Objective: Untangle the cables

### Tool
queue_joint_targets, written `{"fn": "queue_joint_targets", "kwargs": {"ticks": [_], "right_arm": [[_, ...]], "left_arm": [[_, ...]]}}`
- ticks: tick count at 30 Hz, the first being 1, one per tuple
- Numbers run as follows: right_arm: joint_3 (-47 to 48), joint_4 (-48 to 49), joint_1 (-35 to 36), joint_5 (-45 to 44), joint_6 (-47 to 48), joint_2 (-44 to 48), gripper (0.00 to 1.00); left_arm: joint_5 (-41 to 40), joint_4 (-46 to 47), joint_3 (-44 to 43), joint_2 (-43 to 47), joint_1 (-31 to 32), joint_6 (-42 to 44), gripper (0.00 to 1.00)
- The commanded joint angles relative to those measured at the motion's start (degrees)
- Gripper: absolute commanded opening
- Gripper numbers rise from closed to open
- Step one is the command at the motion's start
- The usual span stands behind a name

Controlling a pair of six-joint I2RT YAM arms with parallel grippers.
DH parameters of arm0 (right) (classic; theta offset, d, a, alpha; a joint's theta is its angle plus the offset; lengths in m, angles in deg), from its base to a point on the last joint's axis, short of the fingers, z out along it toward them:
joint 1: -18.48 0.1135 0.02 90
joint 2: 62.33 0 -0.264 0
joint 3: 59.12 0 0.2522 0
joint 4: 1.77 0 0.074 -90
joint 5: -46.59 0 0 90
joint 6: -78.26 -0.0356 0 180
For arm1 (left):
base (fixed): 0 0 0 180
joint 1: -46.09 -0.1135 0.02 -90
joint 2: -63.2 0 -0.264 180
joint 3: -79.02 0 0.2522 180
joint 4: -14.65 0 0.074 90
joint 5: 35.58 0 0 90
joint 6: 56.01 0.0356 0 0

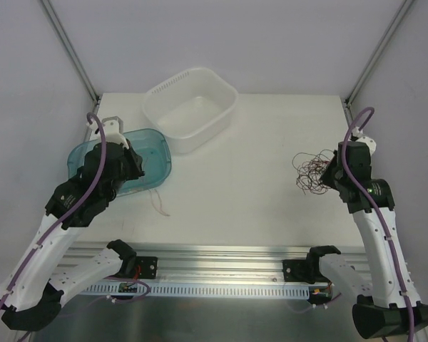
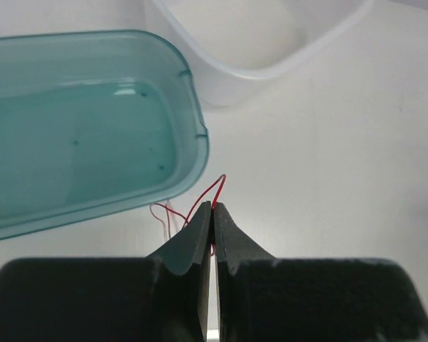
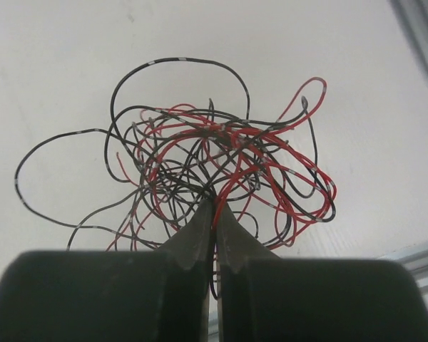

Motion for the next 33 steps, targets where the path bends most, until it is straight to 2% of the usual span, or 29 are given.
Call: {"fn": "queue_joint_targets", "kwargs": {"ticks": [1,3,8,12,15,17,18,20,21,23,24,33], "right_arm": [[-0.46,1.65,0.03,12.11,2.5,0.14,0.01],[-4.4,3.67,1.25,14.39,2.15,-0.12,0.01],[-14.52,8.33,4.94,16.43,-0.13,-3.19,0.02],[-21.21,13.61,9.95,18.62,-3.21,-7.41,0.08],[-22.27,15.2,14.07,17.32,-4.0,-11.62,0.19],[-21.92,15.2,15.84,16.87,-4.35,-13.12,0.36],[-21.75,15.37,17.68,16.61,-4.53,-13.13,0.53],[-21.13,15.03,19.18,16.26,-4.71,-12.08,0.69],[-20.87,14.41,21.1,15.82,-4.62,-11.38,0.81],[-19.56,13.45,23.05,15.2,-4.36,-8.93,0.91],[-19.02,12.05,25.14,13.98,-4.18,-8.04,0.99],[-16.47,7.56,31.93,10.72,-4.88,4.35,0.99]], "left_arm": [[14.56,1.33,0.3,-1.37,-0.36,0.25,0.0],[18.6,2.48,0.3,-1.64,-0.36,-0.63,0.0],[22.48,4.59,0.13,-1.81,-0.36,-1.51,0.0],[24.77,7.04,-0.22,-3.3,-0.36,-2.04,0.0],[26.0,9.94,-1.36,-4.89,-0.36,-2.21,0.0],[25.66,11.27,-3.99,-6.9,-0.36,-1.95,0.0],[25.57,11.53,-5.31,-7.61,-0.45,-1.78,0.0],[24.69,12.5,-9.26,-9.81,-0.36,-1.34,0.0],[23.9,12.94,-10.58,-10.51,-0.36,-0.99,0.0],[21.97,14.86,-13.92,-12.53,-0.53,0.15,0.0],[19.27,15.57,-14.98,-13.58,-0.53,0.51,0.0],[14.32,25.67,-29.21,-23.86,-3.87,5.43,0.0]]}}
